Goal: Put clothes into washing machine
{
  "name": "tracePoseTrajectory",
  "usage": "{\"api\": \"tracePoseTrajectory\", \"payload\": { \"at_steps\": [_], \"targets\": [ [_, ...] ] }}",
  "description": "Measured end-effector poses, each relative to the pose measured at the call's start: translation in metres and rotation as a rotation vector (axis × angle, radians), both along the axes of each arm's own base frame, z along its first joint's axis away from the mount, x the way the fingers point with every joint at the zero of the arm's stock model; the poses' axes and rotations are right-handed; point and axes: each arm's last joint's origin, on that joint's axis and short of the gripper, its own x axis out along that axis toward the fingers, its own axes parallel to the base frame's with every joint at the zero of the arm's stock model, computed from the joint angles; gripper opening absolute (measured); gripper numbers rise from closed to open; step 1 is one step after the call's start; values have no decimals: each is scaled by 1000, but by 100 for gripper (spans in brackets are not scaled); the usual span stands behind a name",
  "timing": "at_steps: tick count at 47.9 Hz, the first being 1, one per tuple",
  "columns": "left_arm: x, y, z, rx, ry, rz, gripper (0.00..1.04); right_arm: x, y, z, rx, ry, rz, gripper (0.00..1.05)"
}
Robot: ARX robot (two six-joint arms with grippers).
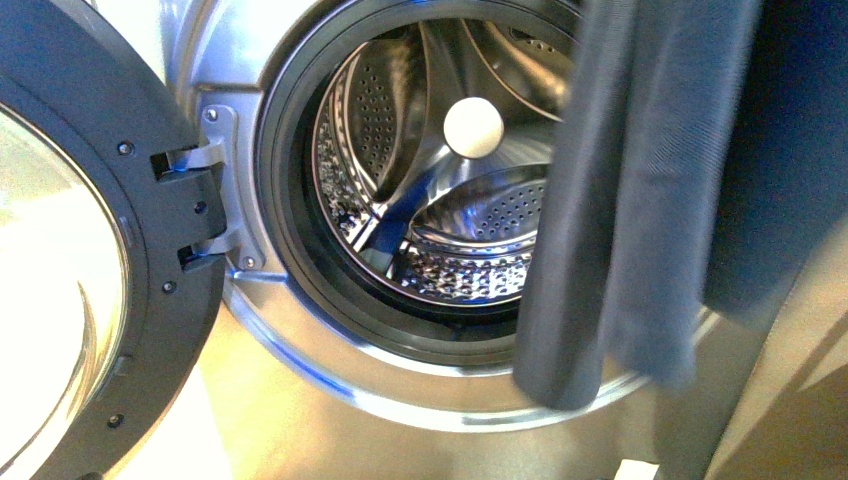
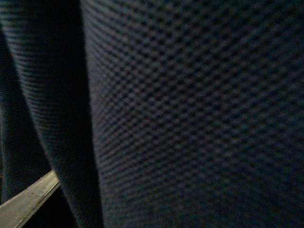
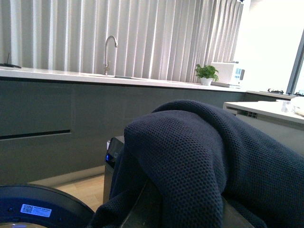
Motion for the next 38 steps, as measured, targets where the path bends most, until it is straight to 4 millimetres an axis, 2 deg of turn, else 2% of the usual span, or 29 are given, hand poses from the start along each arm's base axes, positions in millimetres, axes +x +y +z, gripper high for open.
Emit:
{"api": "tracePoseTrajectory", "payload": {
  "at_steps": [9, 18, 29, 38],
  "targets": [
    [-5, -20, 0, 25, 19, 58, 98, 0, 0, 0, 0, 0, 0, 6],
    [17, -37, 5, 1, 100, 318, 98, 0, 0, 0, 0, 0, -1, 6],
    [28, -36, 8, -78, 85, 491, 98, 0, 0, 0, 0, 0, -1, 6],
    [28, -15, 5, -111, 90, 536, 60, 0, 0, 0, 0, 0, -1, 6]
  ]
}}
